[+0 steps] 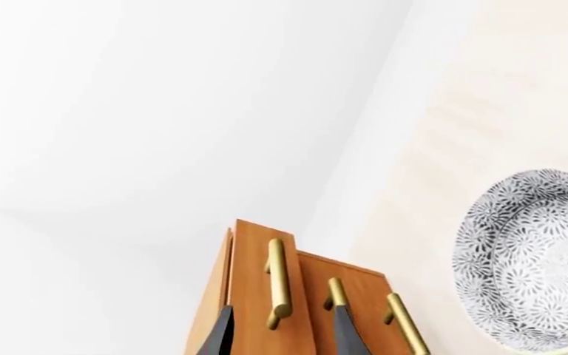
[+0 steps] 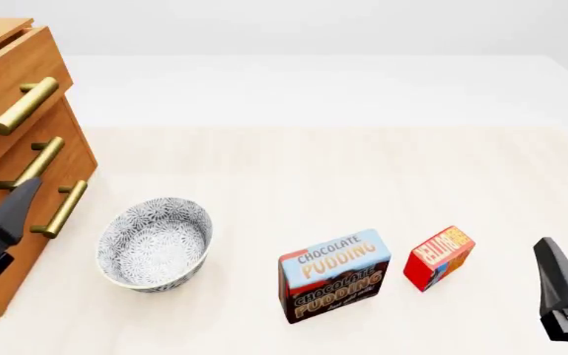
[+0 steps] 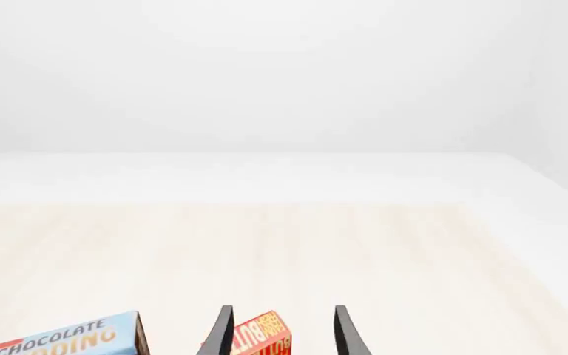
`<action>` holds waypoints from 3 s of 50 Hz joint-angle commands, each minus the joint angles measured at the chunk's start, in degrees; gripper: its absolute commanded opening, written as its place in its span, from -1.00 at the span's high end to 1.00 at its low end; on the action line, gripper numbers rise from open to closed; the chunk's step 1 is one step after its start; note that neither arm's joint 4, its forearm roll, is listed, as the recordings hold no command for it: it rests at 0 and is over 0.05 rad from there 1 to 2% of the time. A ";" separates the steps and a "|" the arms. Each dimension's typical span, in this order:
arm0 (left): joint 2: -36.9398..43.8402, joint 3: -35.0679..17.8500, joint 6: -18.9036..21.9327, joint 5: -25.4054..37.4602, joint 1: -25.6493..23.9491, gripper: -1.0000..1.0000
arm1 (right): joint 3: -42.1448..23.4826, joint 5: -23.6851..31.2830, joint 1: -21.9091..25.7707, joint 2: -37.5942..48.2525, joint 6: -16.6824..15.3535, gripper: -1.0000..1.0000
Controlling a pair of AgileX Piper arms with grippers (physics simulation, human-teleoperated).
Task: Put the butter at the back in the top drawer of the cabinet and close it.
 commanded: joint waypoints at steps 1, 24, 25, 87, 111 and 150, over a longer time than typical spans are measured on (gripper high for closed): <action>2.16 -0.13 0.94 -1.91 0.53 -1.00 | 0.00 0.00 0.00 0.00 0.00 -1.00; 8.14 -2.45 1.00 -5.33 1.47 -1.00 | 0.00 0.00 0.00 0.00 0.00 -1.00; 8.43 -2.28 1.17 -5.73 1.65 -1.00 | 0.00 0.00 0.00 0.00 0.00 -1.00; 20.50 -0.42 0.49 -16.80 8.68 -1.00 | 0.00 0.00 0.00 0.00 0.00 -1.00; 23.65 -0.96 0.54 -19.56 10.61 -1.00 | 0.00 0.00 0.00 0.00 0.00 -1.00; 28.85 -1.07 0.56 -23.05 14.72 -1.00 | 0.00 0.00 0.00 0.00 0.00 -1.00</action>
